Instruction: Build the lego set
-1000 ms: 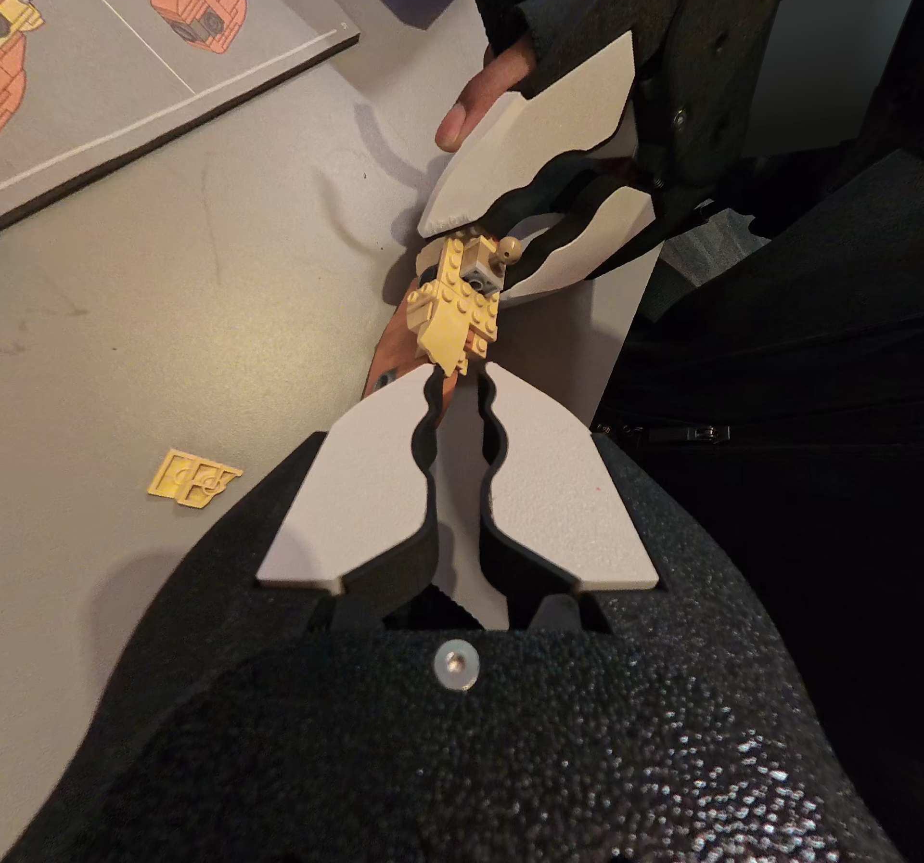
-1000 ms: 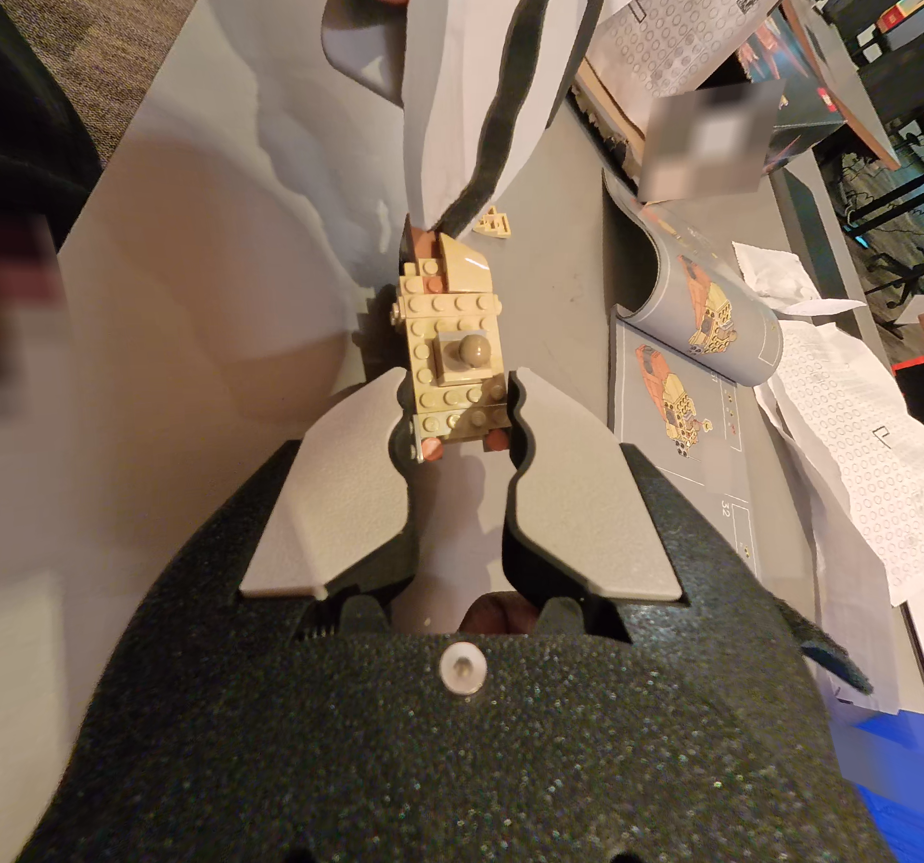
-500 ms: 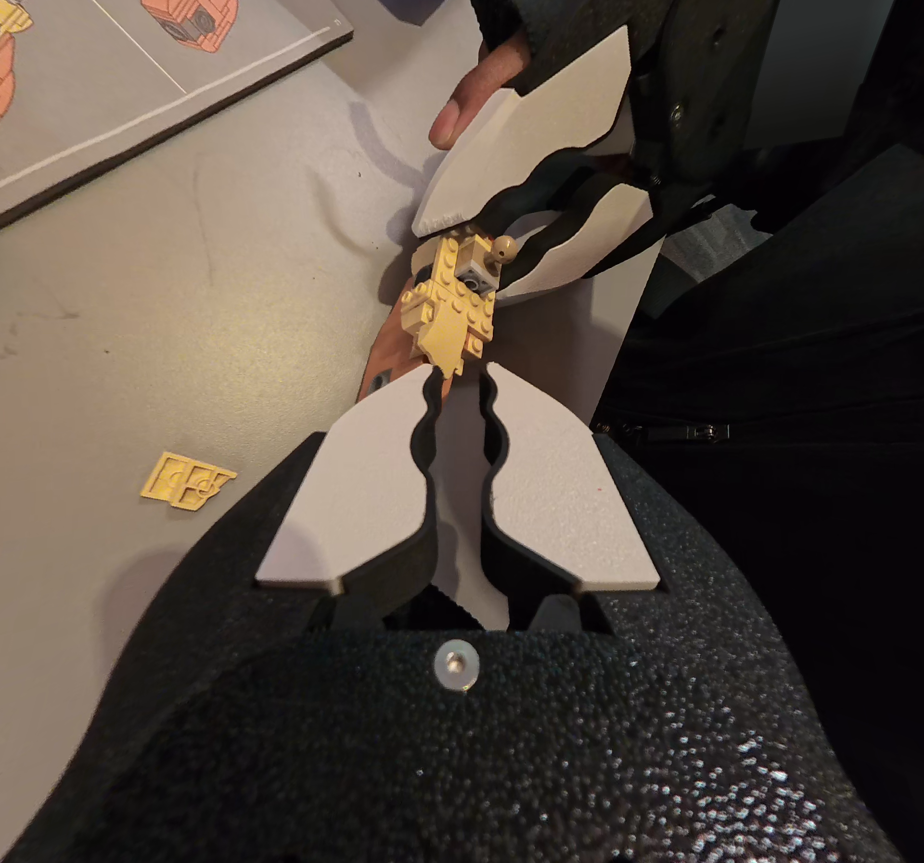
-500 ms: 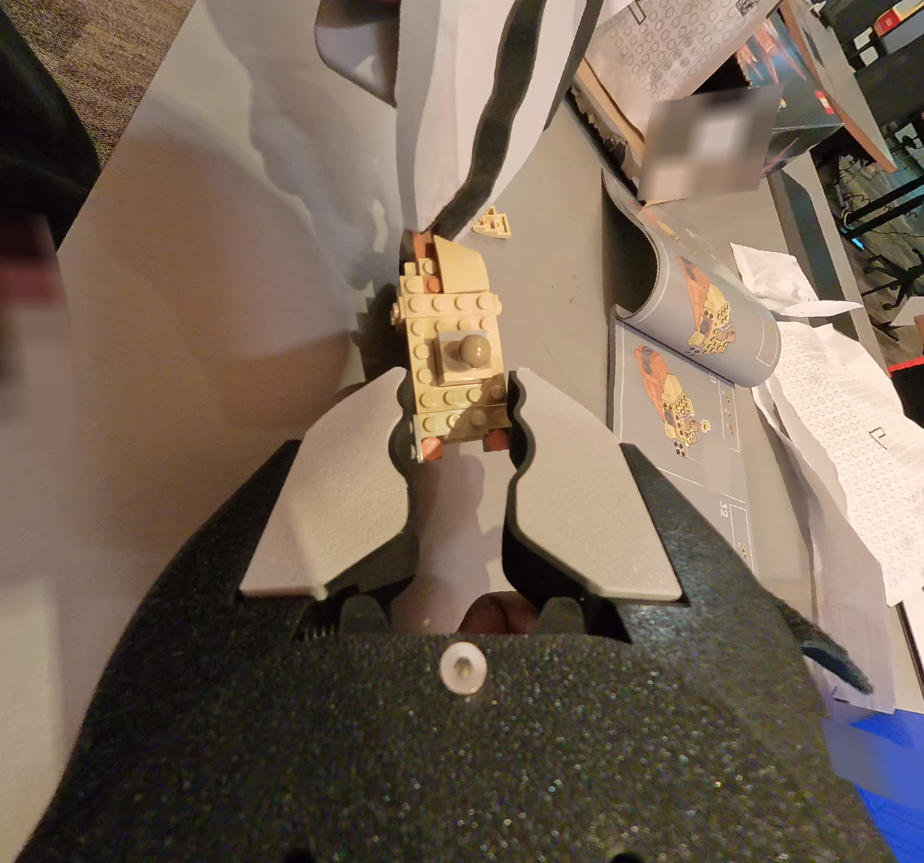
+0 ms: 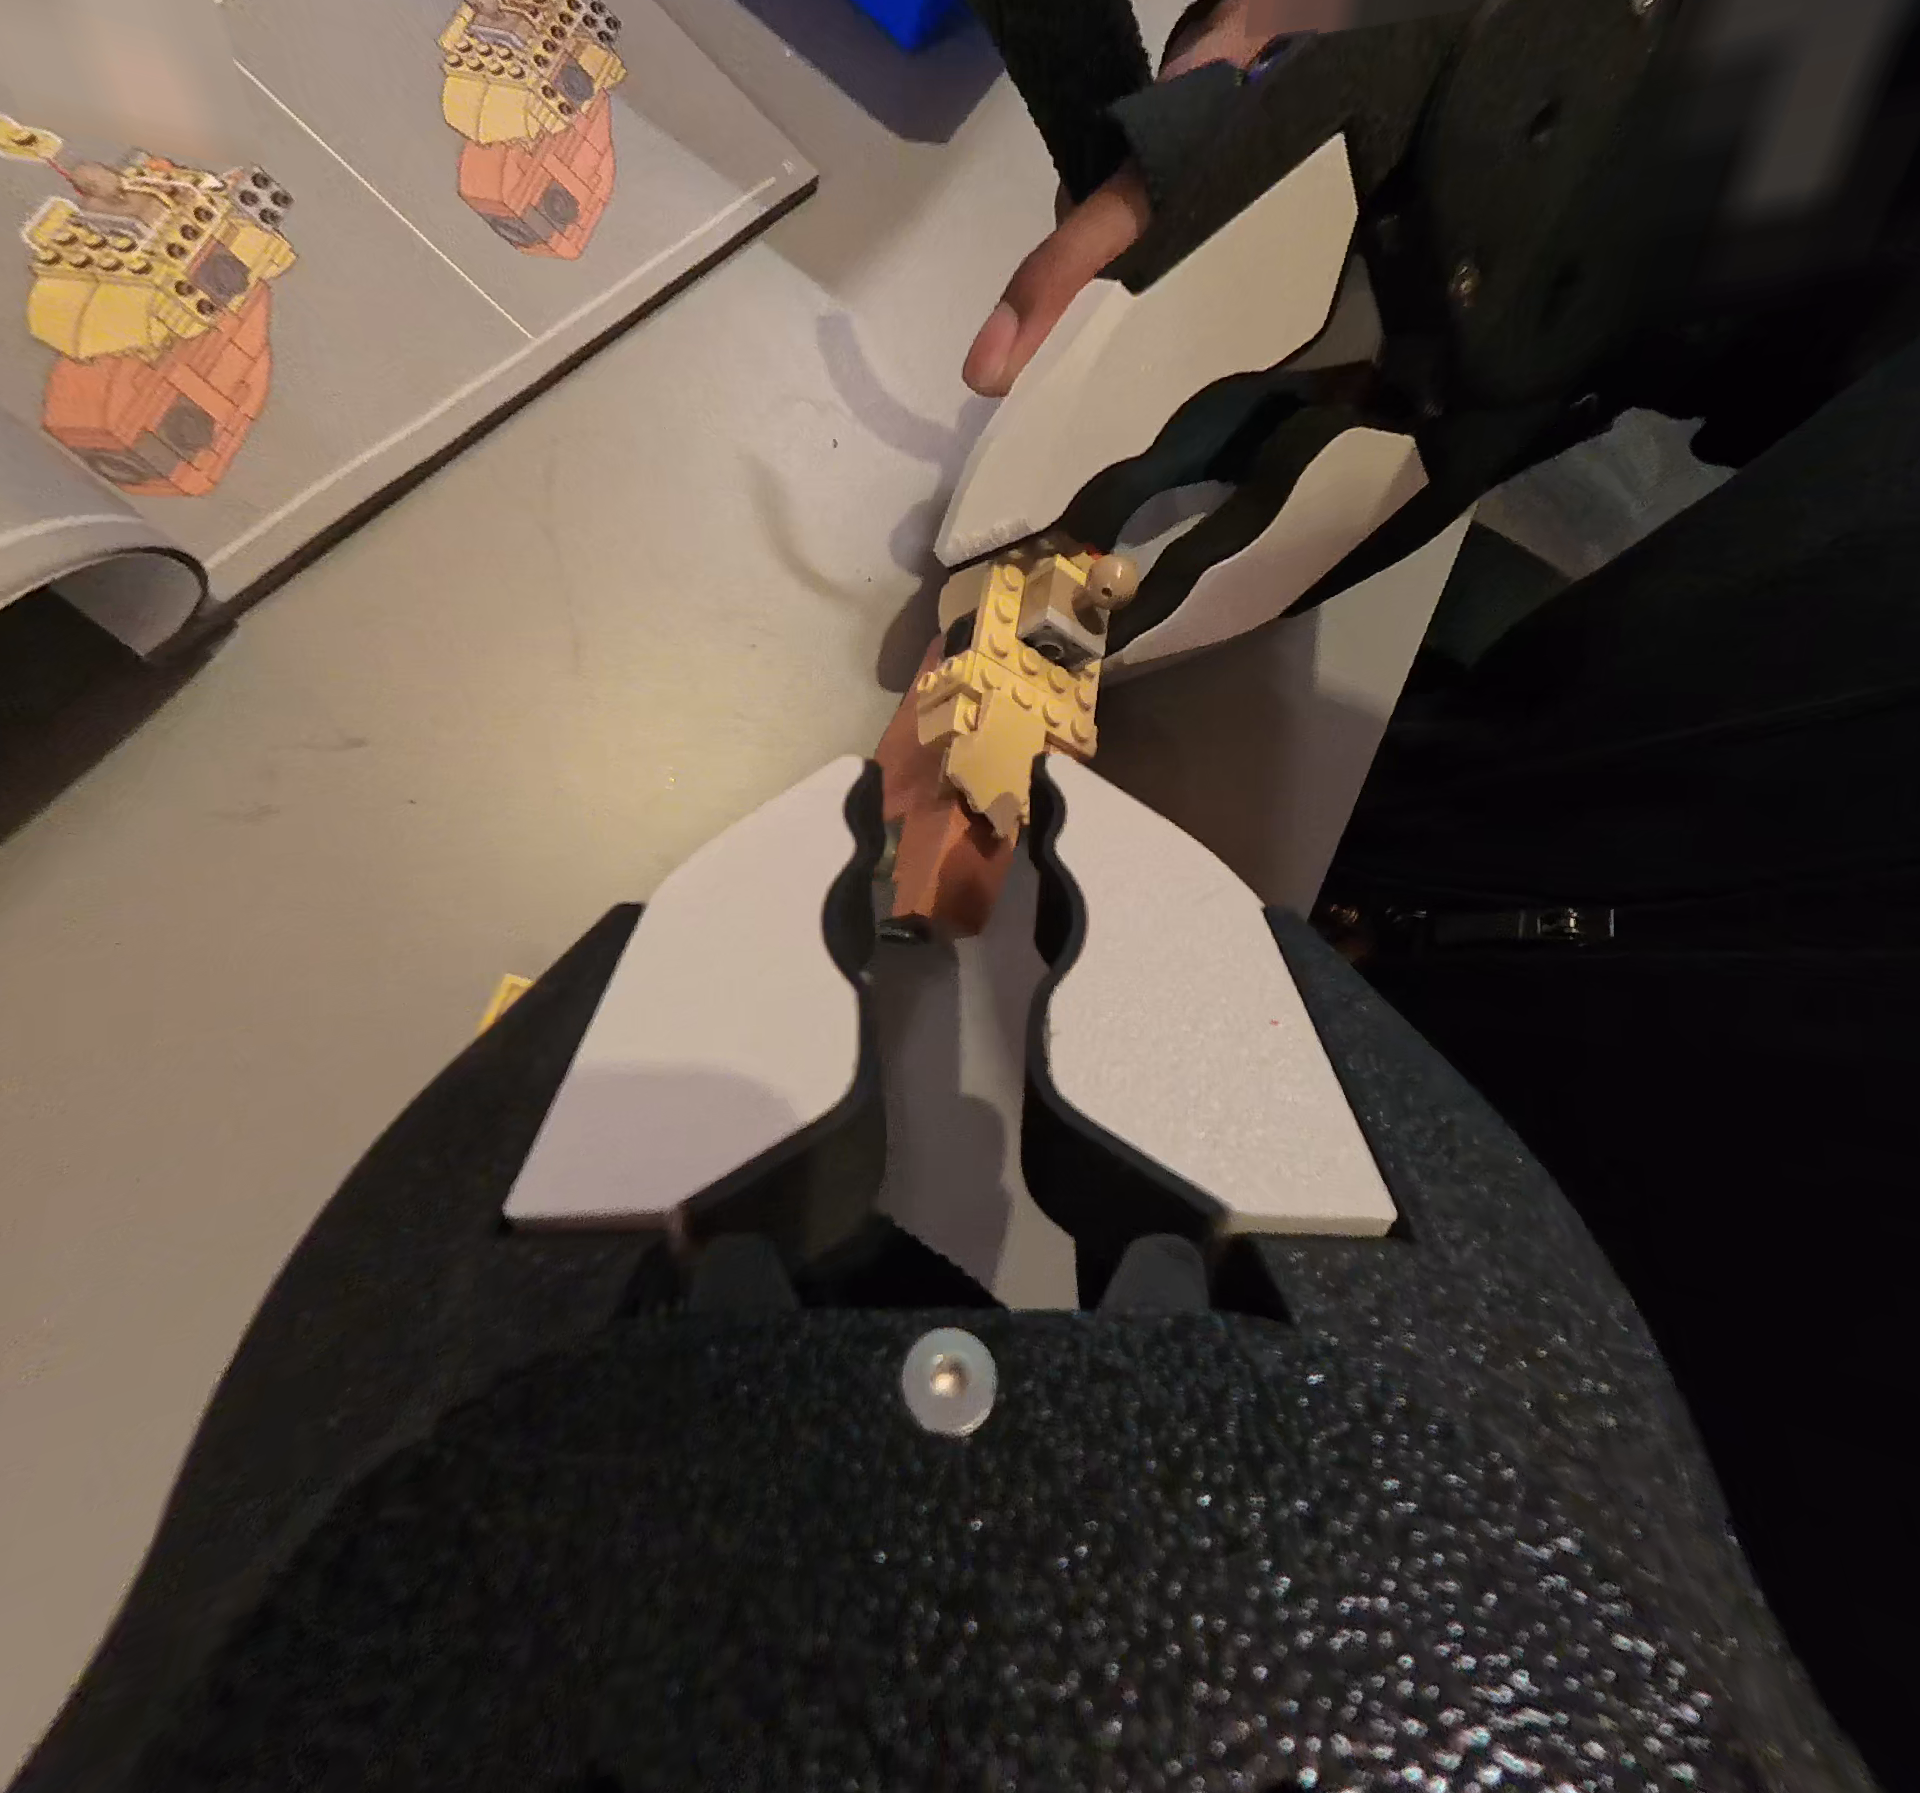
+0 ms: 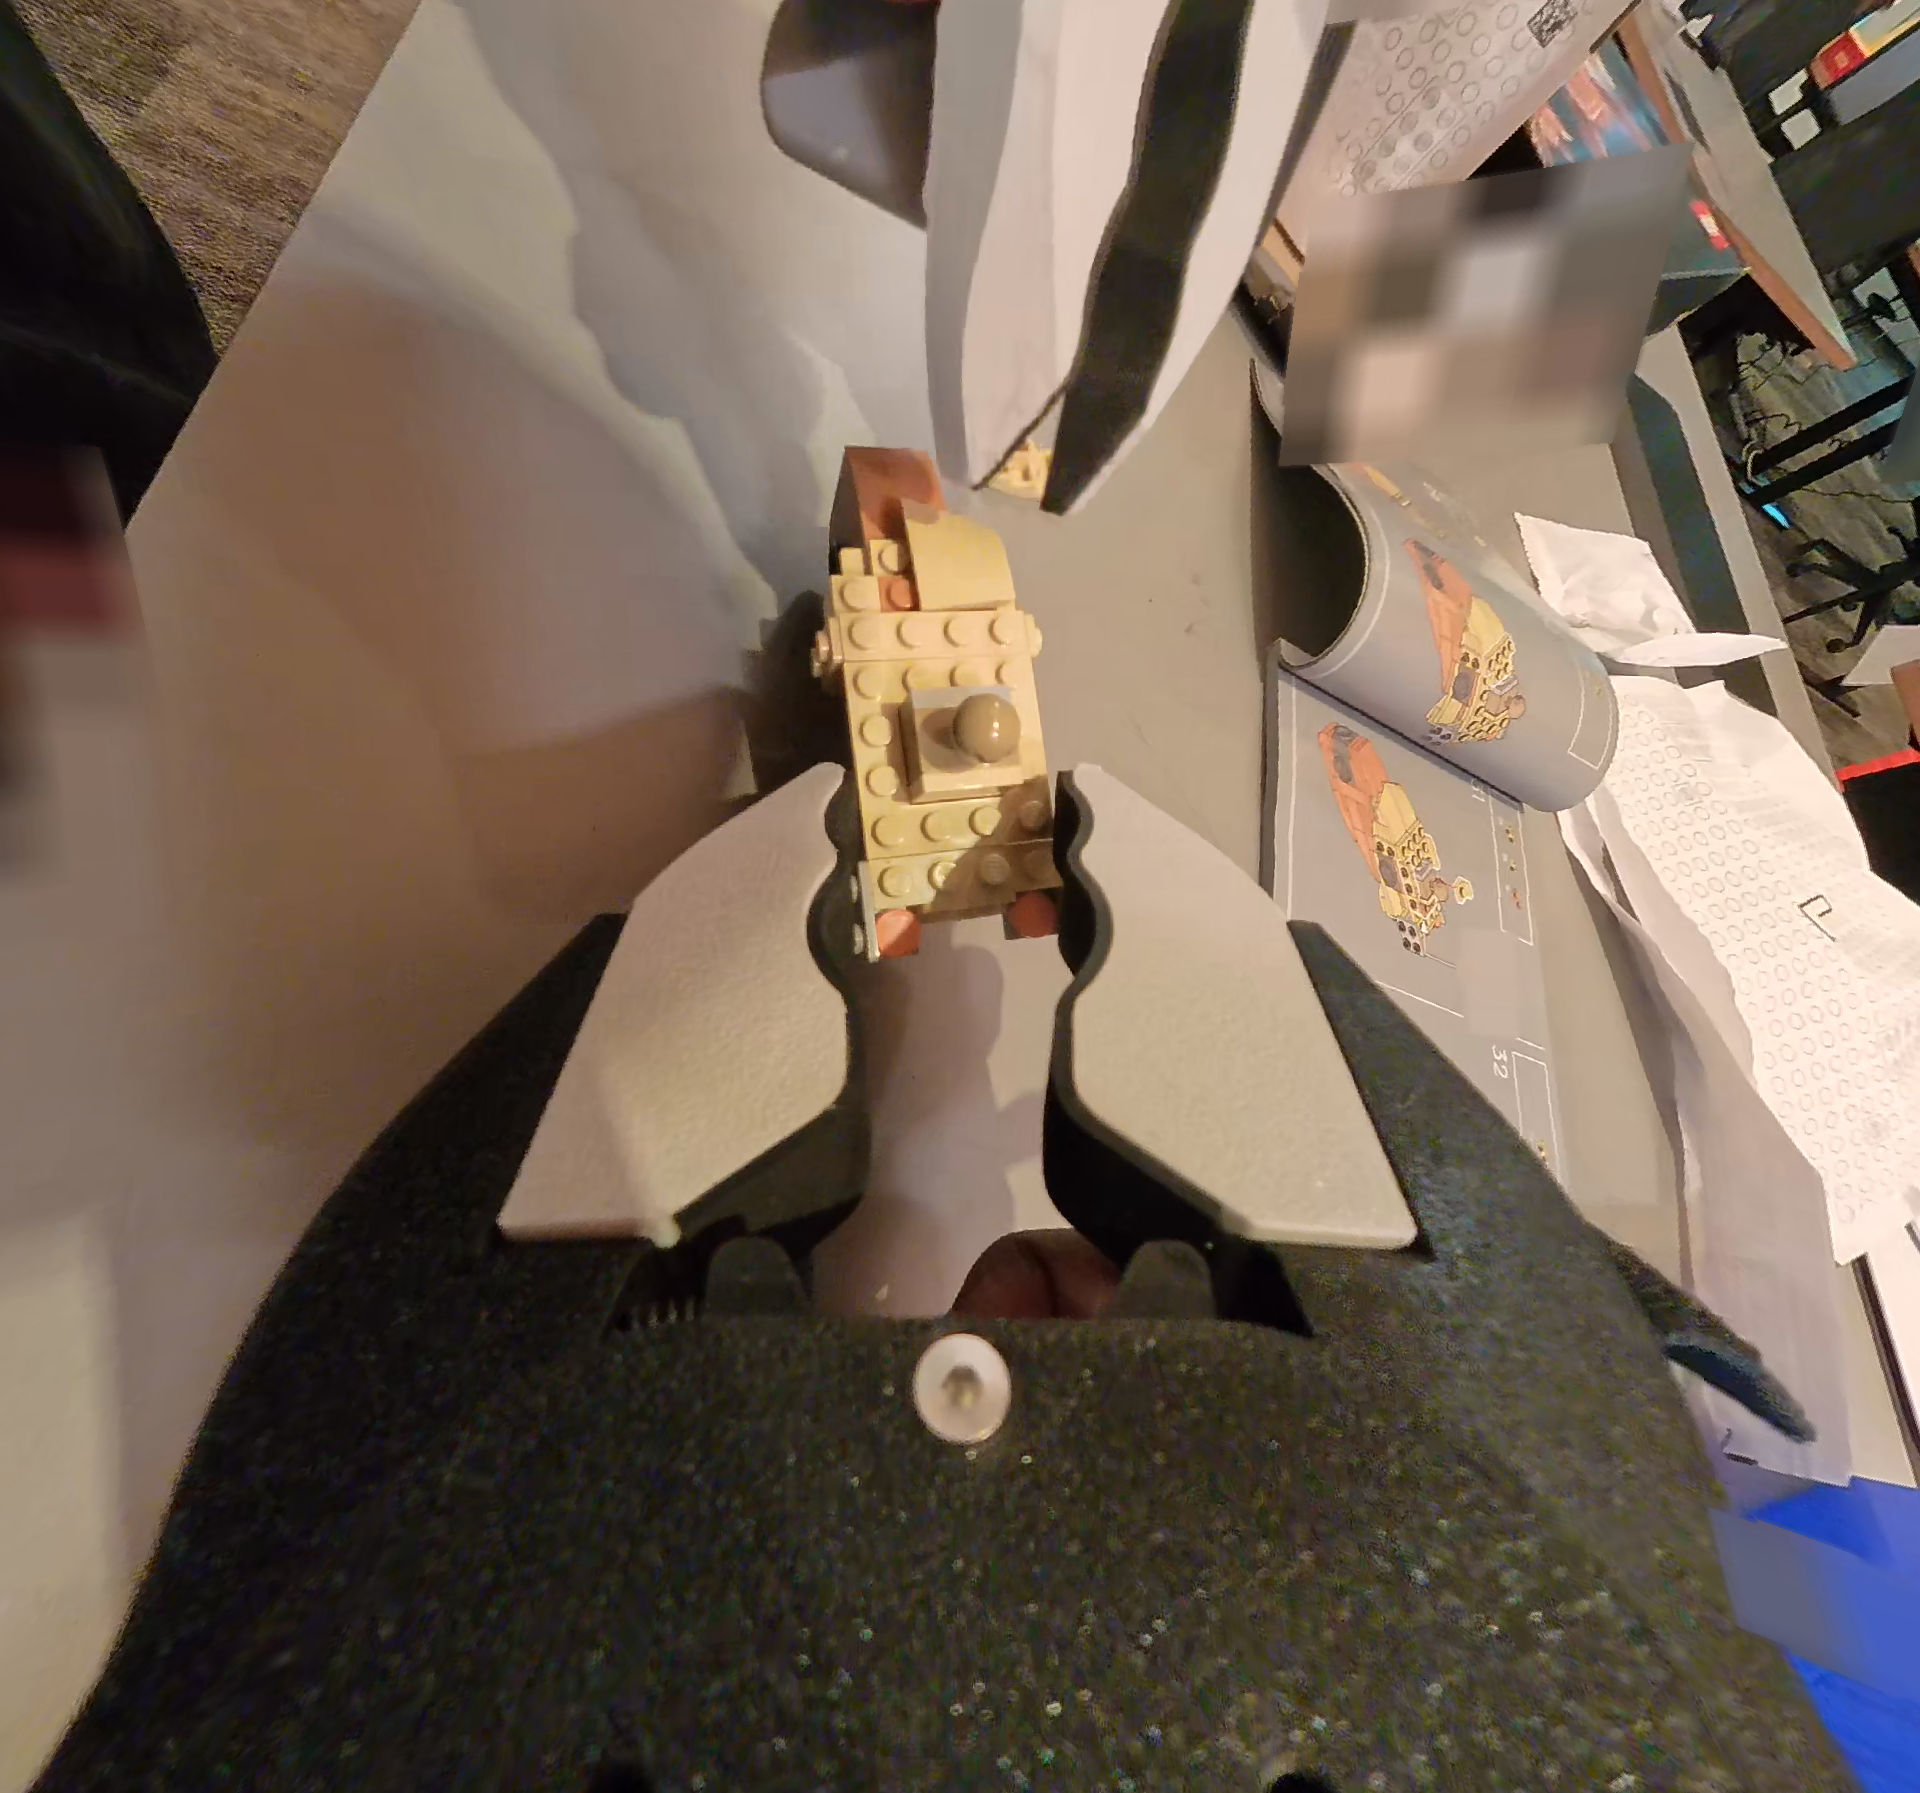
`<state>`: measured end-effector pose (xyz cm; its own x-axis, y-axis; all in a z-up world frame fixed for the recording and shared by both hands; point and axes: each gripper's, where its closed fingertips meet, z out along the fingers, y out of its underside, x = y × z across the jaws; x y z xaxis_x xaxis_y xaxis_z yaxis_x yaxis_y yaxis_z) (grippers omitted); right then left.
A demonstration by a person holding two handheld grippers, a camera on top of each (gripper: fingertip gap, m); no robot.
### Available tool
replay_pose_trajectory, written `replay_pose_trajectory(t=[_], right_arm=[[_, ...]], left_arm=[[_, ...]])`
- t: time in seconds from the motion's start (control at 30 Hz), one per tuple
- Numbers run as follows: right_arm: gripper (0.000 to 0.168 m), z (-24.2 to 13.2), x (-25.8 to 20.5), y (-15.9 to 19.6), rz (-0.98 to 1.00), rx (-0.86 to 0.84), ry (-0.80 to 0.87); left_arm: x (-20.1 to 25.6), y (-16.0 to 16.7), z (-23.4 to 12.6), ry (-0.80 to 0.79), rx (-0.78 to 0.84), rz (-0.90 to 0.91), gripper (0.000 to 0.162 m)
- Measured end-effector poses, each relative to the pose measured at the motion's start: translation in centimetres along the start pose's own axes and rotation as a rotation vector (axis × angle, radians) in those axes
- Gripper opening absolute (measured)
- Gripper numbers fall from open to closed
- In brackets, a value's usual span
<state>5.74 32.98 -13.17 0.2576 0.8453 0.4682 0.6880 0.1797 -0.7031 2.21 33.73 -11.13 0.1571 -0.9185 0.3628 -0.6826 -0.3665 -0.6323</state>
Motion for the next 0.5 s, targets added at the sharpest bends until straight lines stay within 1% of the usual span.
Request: replay_pose_trajectory(t=[0.07, 0.13, 0.2, 0.4, 0.5], right_arm=[[0.035, 0.0, 0.0, 0.0, -0.004, 0.001, 0.002], [0.035, 0.0, 0.0, 0.0, -0.011, 0.001, 0.005], [0.035, 0.0, 0.0, 0.0, -0.015, 0.002, 0.008], [0.035, -0.1, 0.0, -0.1, -0.023, 0.009, 0.013], [0.035, 0.0, 0.1, -0.1, -0.030, 0.011, 0.015]], left_arm=[[-0.1, -0.1, 0.3, 0.024, -0.015, 0.005, 0.031], [0.0, -0.1, 0.6, 0.083, -0.029, -0.016, 0.033], [0.2, -0.2, 0.9, 0.140, -0.036, -0.046, 0.033], [0.2, 0.2, 1.9, 0.244, -0.081, -0.105, 0.033], [0.5, 0.3, 2.2, 0.311, -0.087, -0.150, 0.029]])
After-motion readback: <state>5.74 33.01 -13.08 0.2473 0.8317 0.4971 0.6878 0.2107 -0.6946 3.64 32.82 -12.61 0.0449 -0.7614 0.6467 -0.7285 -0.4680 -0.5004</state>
